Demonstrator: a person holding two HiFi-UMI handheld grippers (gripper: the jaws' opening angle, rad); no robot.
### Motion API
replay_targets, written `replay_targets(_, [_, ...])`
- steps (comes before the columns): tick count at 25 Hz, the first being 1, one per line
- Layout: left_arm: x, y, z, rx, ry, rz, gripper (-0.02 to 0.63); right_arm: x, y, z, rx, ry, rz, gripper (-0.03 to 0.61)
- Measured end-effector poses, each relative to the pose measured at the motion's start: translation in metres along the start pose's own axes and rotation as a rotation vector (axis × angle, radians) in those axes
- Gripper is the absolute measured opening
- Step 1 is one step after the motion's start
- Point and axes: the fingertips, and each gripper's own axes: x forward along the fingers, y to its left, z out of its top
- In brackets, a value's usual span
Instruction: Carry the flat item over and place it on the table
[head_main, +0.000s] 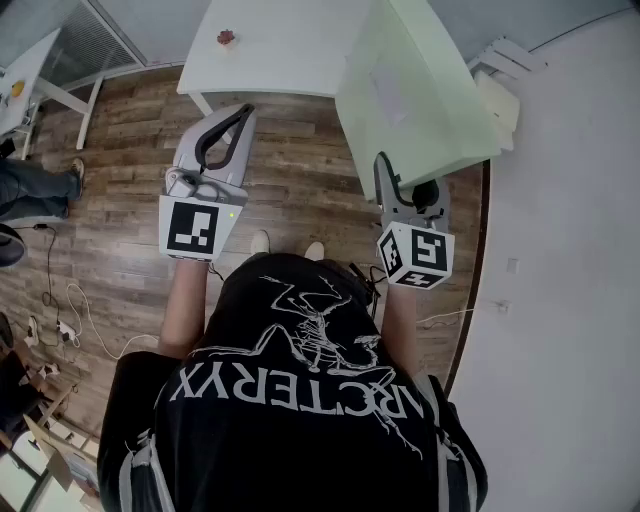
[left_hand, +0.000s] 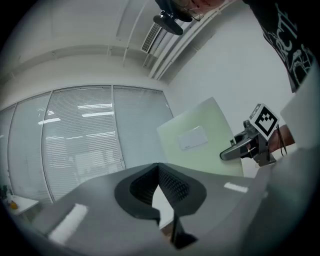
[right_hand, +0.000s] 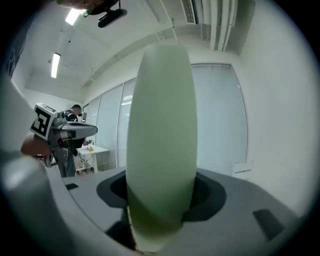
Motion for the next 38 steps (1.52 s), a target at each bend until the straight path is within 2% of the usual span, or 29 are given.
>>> replay_targets(8, [0.015, -0.007, 0.0, 0.016, 0.008, 0.0, 0.011, 0.003, -0.016, -0.006, 0.012, 0.001, 0.004, 0.27])
replay_targets(13, [0.024, -0.012, -0.001, 0.016, 0.015, -0.003, 0.011, 0.006, -0.024, -0.003, 0.054, -0.026, 0.017, 0.27])
replay_targets(19, [0.04, -0.016, -0.002, 0.016, 0.032, 0.006, 0.011, 0.018, -0.036, -0.003, 0.043, -0.03, 0.039, 0.27])
replay_targets(32, [0.065, -0.038, -0.002, -0.005, 0.061, 0.044, 0.011, 0.022, -0.076, -0.008, 0.046, -0.022, 0.066, 0.27])
replay_targets(38, [0.073, -0.039, -0.008, -0.007, 0.092, 0.078, 0.011, 0.024, -0.089, -0.013, 0.09, -0.021, 0.104, 0.27])
